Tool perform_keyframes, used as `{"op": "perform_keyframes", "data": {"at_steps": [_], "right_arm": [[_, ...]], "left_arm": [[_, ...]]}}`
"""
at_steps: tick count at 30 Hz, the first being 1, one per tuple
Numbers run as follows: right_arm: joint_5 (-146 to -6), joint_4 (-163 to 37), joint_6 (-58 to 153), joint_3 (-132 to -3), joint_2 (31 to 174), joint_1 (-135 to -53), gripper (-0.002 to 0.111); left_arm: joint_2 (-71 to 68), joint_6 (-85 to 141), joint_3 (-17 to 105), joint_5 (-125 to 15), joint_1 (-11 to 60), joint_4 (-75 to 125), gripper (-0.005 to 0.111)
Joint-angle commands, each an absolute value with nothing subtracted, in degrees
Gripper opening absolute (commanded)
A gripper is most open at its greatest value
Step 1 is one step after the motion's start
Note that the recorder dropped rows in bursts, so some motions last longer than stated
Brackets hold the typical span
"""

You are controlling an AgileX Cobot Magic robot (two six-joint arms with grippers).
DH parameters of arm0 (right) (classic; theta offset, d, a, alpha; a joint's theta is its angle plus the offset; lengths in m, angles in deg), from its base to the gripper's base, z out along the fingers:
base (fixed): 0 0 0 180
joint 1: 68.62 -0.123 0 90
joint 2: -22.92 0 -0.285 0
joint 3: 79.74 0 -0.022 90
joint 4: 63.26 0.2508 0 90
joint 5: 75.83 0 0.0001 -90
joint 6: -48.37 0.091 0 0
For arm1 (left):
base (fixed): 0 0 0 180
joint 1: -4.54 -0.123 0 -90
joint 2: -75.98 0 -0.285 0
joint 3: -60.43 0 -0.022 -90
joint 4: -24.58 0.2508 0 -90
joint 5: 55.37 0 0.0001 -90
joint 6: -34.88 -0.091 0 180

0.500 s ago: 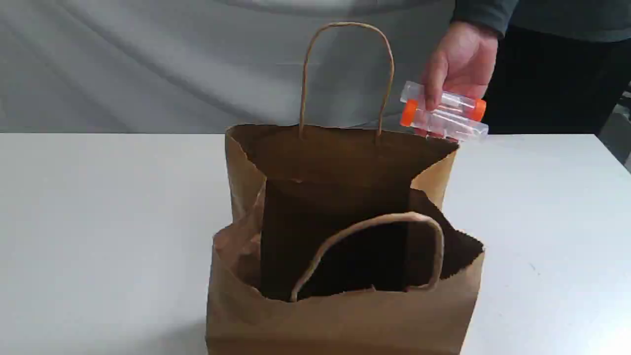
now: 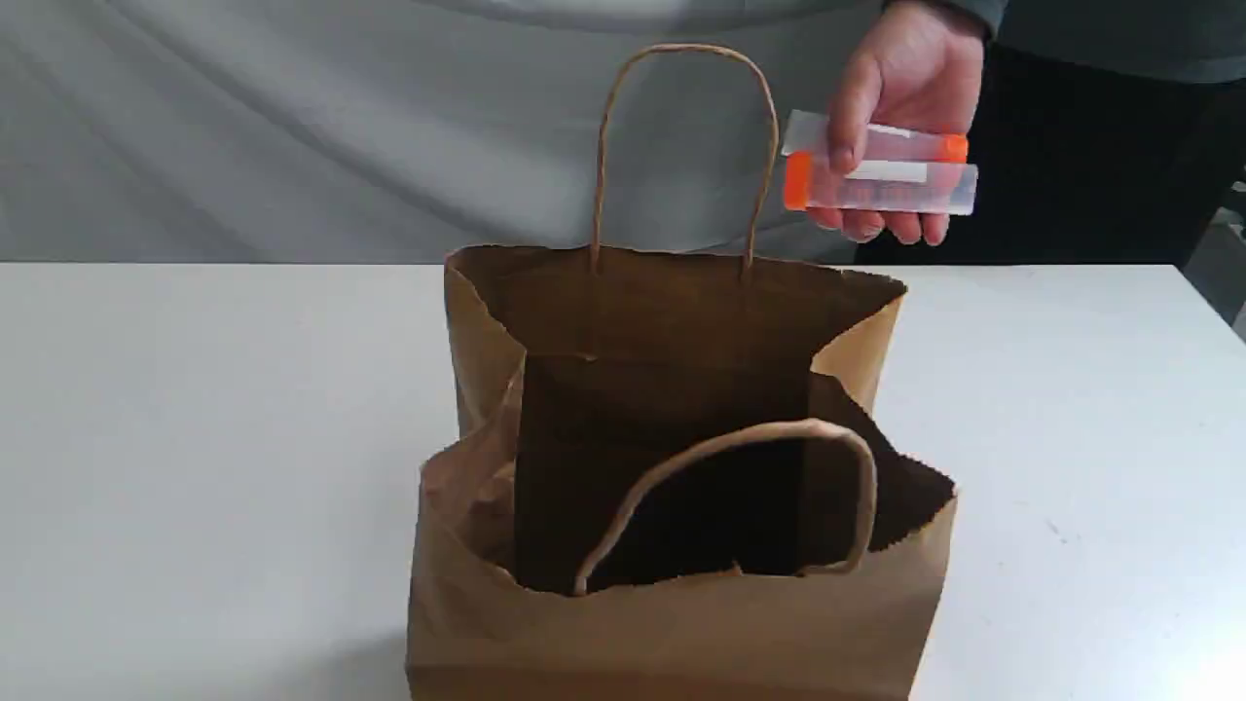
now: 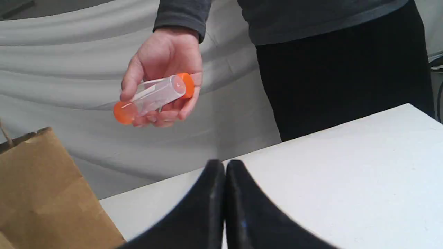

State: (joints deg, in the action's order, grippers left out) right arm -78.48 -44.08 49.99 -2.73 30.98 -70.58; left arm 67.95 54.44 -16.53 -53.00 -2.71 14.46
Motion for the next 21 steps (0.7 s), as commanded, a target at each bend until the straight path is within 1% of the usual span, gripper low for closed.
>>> {"op": "perform_keyframes", "data": {"at_steps": [1, 4, 10, 12, 13, 17, 21], "right_arm": [[-77.8, -44.7, 49.8, -2.5, 30.7, -70.3, 0.0], [-77.8, -44.7, 49.8, -2.5, 30.7, -70.3, 0.0], [-77.8, -44.6, 49.8, -2.5, 30.7, -70.3, 0.0], [-77.8, -44.6, 49.8, -2.5, 30.7, -70.3, 0.0], [-77.8, -44.6, 49.8, -2.5, 30.7, -70.3, 0.0], [-77.8, -44.6, 49.9, -2.5, 30.7, -70.3, 0.0], [-77.8, -44.6, 50.1, -2.5, 30.7, -70.3, 0.0]], "left_arm": [[68.2, 55.0, -14.9, -52.1, -1.9, 13.2, 0.0], [68.2, 52.3, -10.4, -50.0, 1.7, 13.2, 0.0], [66.5, 46.3, -1.3, -40.8, 13.7, 13.0, 0.0], [63.0, 42.0, 2.4, -35.7, 19.3, 12.6, 0.0], [61.4, 39.9, 3.9, -34.4, 20.8, 12.2, 0.0], [51.2, 24.8, 11.9, -27.3, 30.8, 7.1, 0.0], [38.8, 15.0, 20.2, -19.9, 38.0, 6.1, 0.0]]}}
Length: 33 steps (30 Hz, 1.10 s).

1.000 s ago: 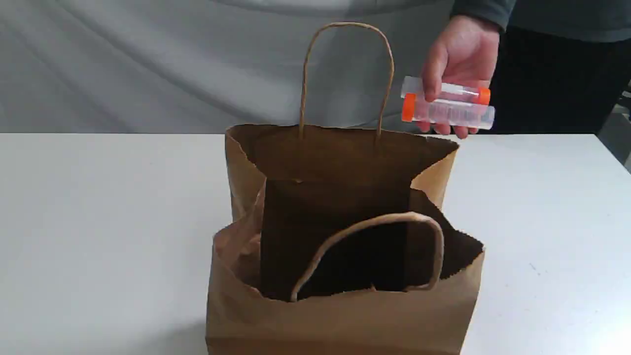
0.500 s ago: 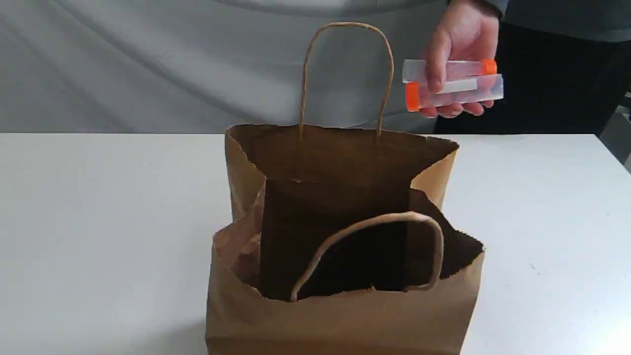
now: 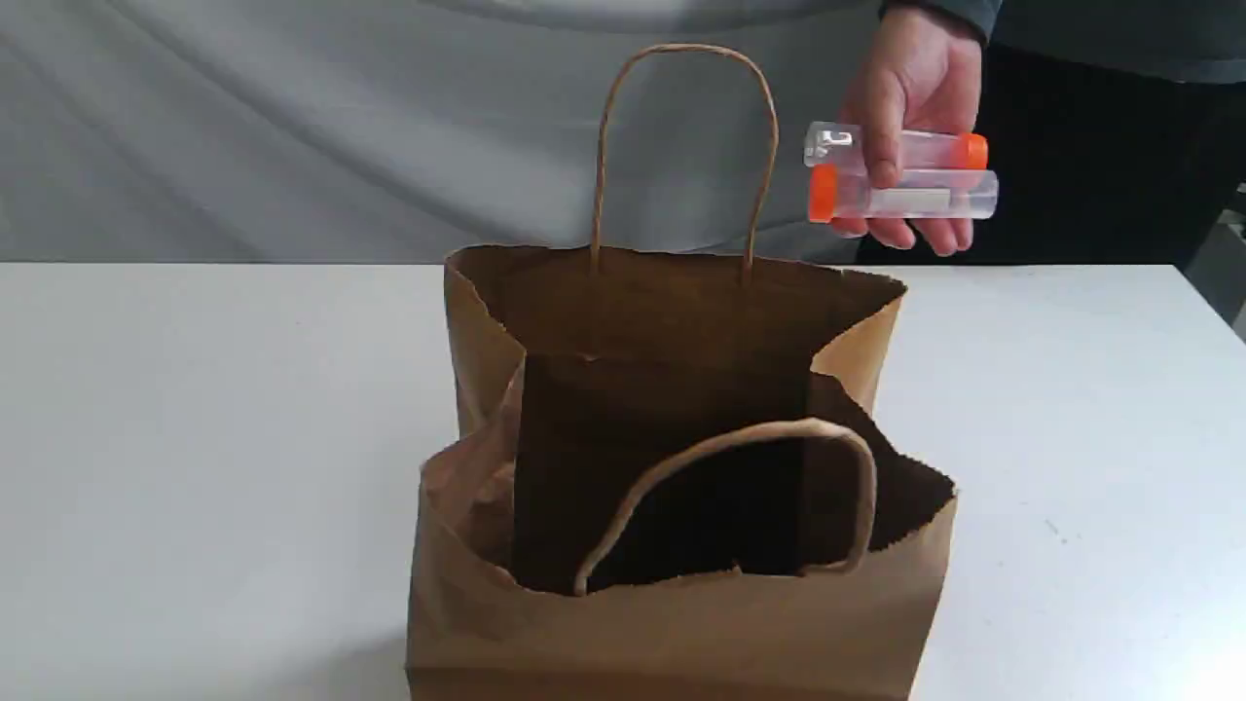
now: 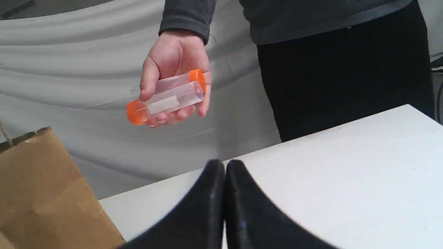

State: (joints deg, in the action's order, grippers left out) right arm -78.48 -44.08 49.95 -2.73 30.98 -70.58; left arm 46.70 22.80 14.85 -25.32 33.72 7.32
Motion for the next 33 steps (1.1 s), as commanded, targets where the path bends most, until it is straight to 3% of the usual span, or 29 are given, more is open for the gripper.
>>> {"op": "perform_keyframes", "data": {"at_steps": [1, 9, 17, 22, 25, 27, 33], "right_arm": [[-77.8, -44.6, 50.3, -2.5, 30.7, -70.3, 0.0], [-77.8, -44.6, 50.3, -2.5, 30.7, -70.3, 0.0], [-77.8, -44.6, 50.3, -2.5, 30.7, -70.3, 0.0], [-77.8, -44.6, 50.1, -2.5, 30.7, -70.3, 0.0], [-77.8, -44.6, 50.1, -2.5, 30.7, -70.3, 0.0], [-77.8, -44.6, 50.1, -2.5, 30.7, -70.3, 0.0], [-77.9, -44.4, 50.1, -2.5, 30.7, -70.3, 0.0]], "left_arm": [[35.3, 13.3, 21.9, -18.3, 39.1, 6.1, 0.0], [10.7, 4.2, 35.8, -9.9, 46.1, 4.0, 0.0], [3.4, 1.2, 44.5, -7.7, 47.6, 0.4, 0.007], [3.4, -4.6, 46.3, -8.7, 47.6, -7.4, 0.029], [3.4, -4.6, 46.3, -7.0, 47.6, -7.6, 0.05], [3.4, -4.6, 46.3, -5.0, 47.6, -7.4, 0.058], [3.4, -4.8, 46.3, -6.2, 47.6, -9.3, 0.06]]}}
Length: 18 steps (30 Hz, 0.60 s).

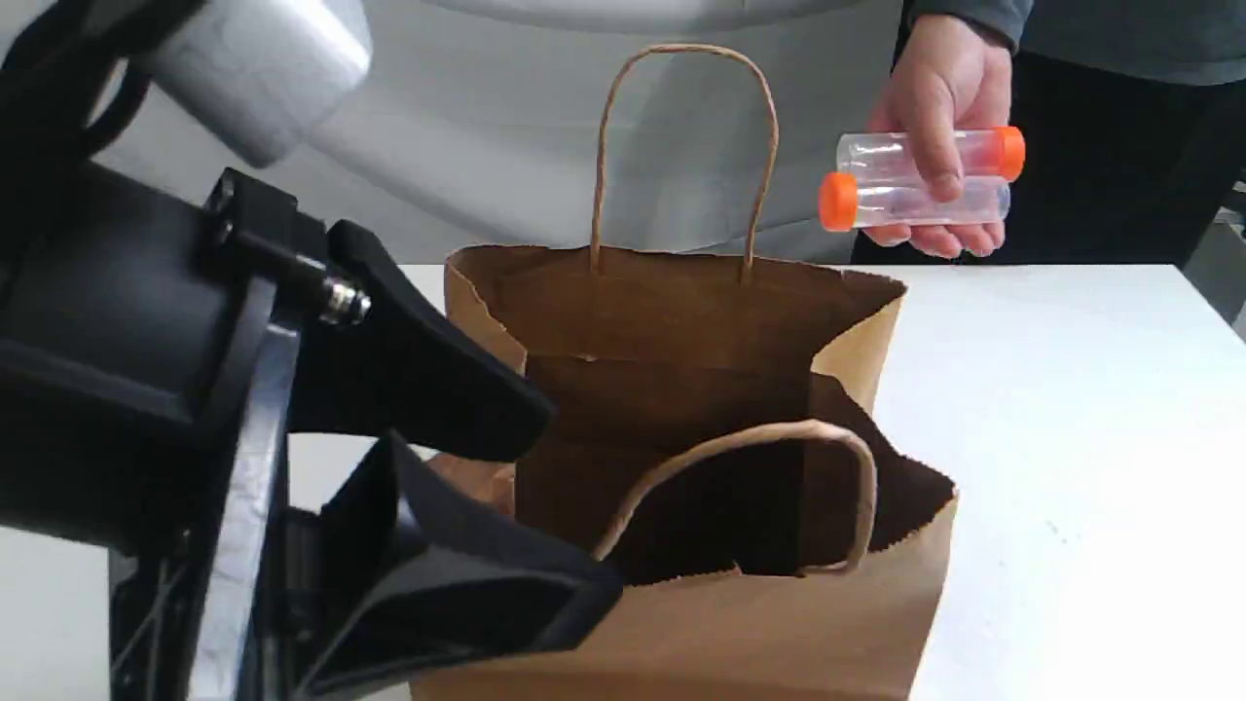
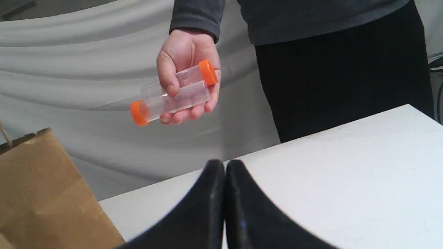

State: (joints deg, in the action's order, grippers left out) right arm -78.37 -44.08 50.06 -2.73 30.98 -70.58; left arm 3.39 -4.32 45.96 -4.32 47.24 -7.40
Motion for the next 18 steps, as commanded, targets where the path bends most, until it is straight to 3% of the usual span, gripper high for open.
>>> {"op": "perform_keyframes", "data": {"at_steps": [1, 16, 18], "right_arm": [[-77.9, -44.4, 50.4, -2.5, 30.7, -70.3, 0.0], [-77.9, -44.4, 50.4, -2.5, 30.7, -70.3, 0.0], [-77.9, -44.4, 50.3, -2.5, 30.7, -70.3, 0.0]], "left_arm": [[3.4, -5.2, 46.3, -7.3, 47.6, -10.2, 0.06], [-3.3, -10.6, 46.3, -8.8, 47.6, -17.4, 0.06], [-3.8, -10.6, 46.3, -8.5, 47.6, -17.4, 0.056]]}}
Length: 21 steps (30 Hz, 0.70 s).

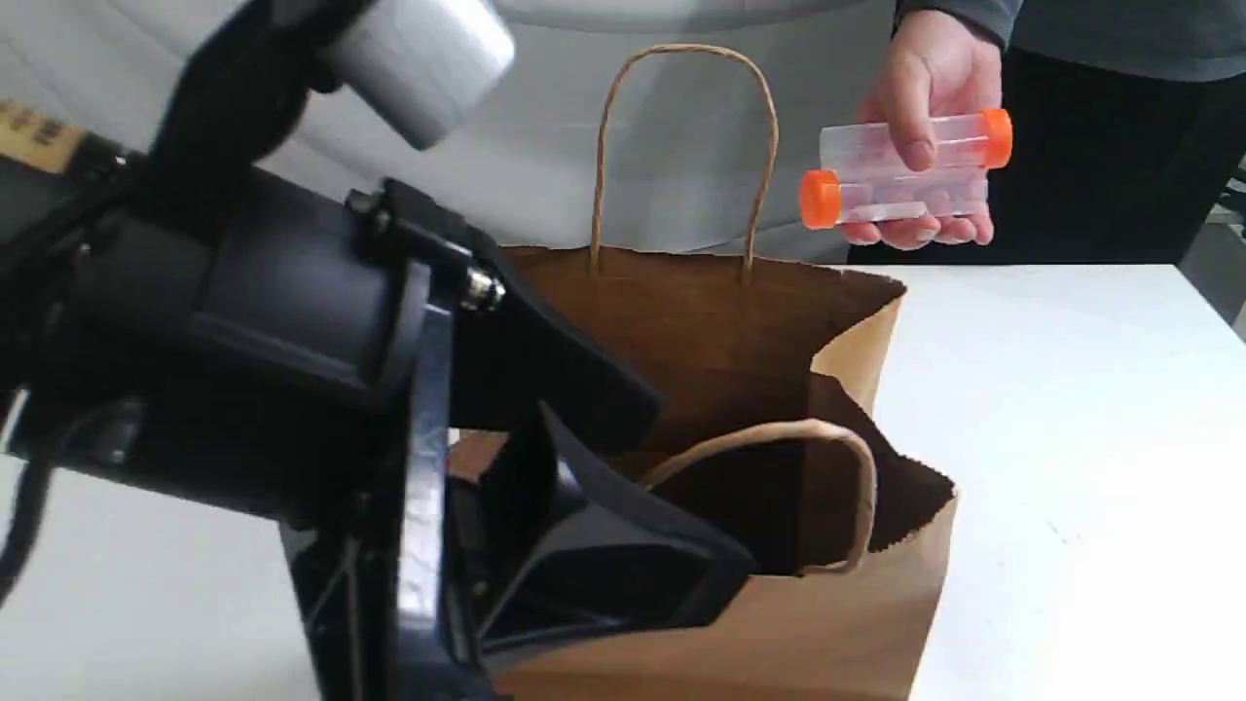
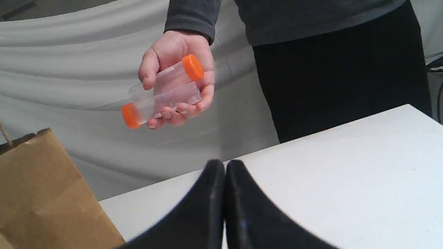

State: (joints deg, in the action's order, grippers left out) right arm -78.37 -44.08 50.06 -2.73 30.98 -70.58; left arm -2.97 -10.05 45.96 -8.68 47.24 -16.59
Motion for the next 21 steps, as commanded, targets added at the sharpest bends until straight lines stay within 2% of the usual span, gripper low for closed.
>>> {"op": "perform_keyframes", "data": {"at_steps": [1, 2, 6, 12, 18, 21], "right_arm": [[-77.9, -44.4, 50.3, -2.5, 30.7, -70.3, 0.0], [-77.9, -44.4, 50.3, -2.5, 30.7, -70.3, 0.0], [-77.9, -44.4, 50.3, -2.5, 30.7, -70.3, 0.0], [-76.4, -44.4, 50.3, -2.5, 30.7, -70.3, 0.0], [-75.0, -33.6, 53.1, -2.5, 30.7, -70.3, 0.0], [-77.1, -34.8, 52.4, -6.2, 30.7, -70.3, 0.0]], "left_arm": [[-3.9, -10.6, 46.3, -8.5, 47.6, -17.4, 0.05], [-3.9, -10.6, 46.3, -8.5, 47.6, -17.4, 0.044], [-3.9, -10.9, 46.3, -8.5, 47.6, -17.2, 0.0], [-3.9, -12.8, 46.3, -8.5, 47.6, -17.2, 0.0], [-3.9, -13.2, 46.3, -9.1, 47.6, -17.2, 0.0], [-3.9, -13.2, 46.3, -8.9, 47.6, -17.6, 0.0]]}}
